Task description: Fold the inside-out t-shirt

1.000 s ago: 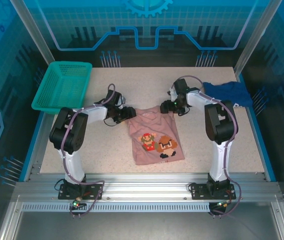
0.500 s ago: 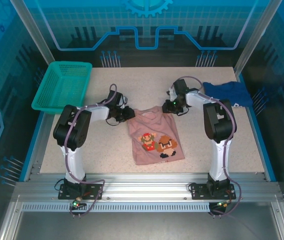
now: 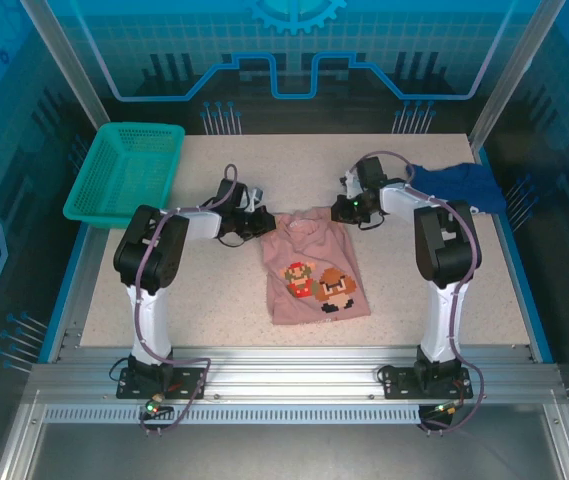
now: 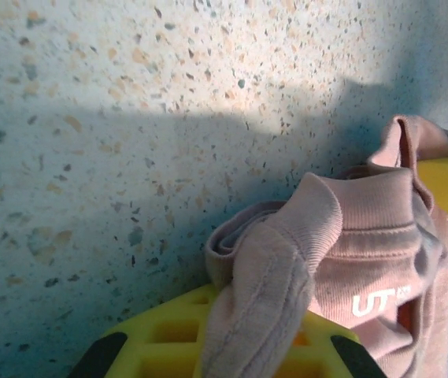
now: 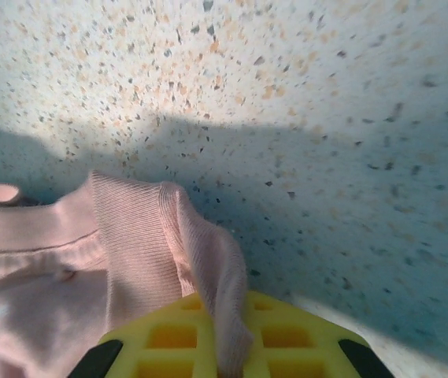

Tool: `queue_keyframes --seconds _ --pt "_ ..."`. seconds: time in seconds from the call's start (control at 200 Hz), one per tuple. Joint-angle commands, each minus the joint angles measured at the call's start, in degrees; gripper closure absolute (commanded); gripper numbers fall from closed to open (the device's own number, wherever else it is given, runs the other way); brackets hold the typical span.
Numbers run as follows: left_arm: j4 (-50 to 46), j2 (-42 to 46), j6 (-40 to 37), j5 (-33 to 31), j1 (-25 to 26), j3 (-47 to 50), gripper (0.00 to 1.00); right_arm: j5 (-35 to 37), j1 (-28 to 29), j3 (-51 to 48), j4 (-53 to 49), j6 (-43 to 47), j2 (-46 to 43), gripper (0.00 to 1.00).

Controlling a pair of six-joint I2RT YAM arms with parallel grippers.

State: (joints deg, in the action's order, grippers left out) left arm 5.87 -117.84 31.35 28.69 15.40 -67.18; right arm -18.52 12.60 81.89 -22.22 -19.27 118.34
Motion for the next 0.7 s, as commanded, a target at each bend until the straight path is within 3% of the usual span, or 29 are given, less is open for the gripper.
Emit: queue_keyframes --seconds 0.0,0.185,0.365,0.53,0.695 --pt "1.16 3.1 -1.92 3.32 -1.29 -2.25 1.0 -1.59 -1.52 -1.13 3.63 0.11 -5.81 1.0" --pt "1.51 5.51 -3.27 3.06 -2.38 -2.84 1.0 -2.52 -2.18 -2.34 6.9 -0.65 -9.33 1.0" --pt "-0.09 6.55 -4.99 2.47 -3.33 -9.43 1.0 -2.81 -2.22 3.52 7.75 -1.8 -8.93 1.0" --pt "-1.44 5.94 -6.62 1.6 -5.65 -20.2 1.0 -2.77 -3.03 16.89 4.85 -1.12 -5.0 1.0" --pt "-9.54 3.54 -12.07 0.03 -6.67 -37.27 1.0 -5.29 -4.75 34.37 0.2 -1.17 -0.33 1.0"
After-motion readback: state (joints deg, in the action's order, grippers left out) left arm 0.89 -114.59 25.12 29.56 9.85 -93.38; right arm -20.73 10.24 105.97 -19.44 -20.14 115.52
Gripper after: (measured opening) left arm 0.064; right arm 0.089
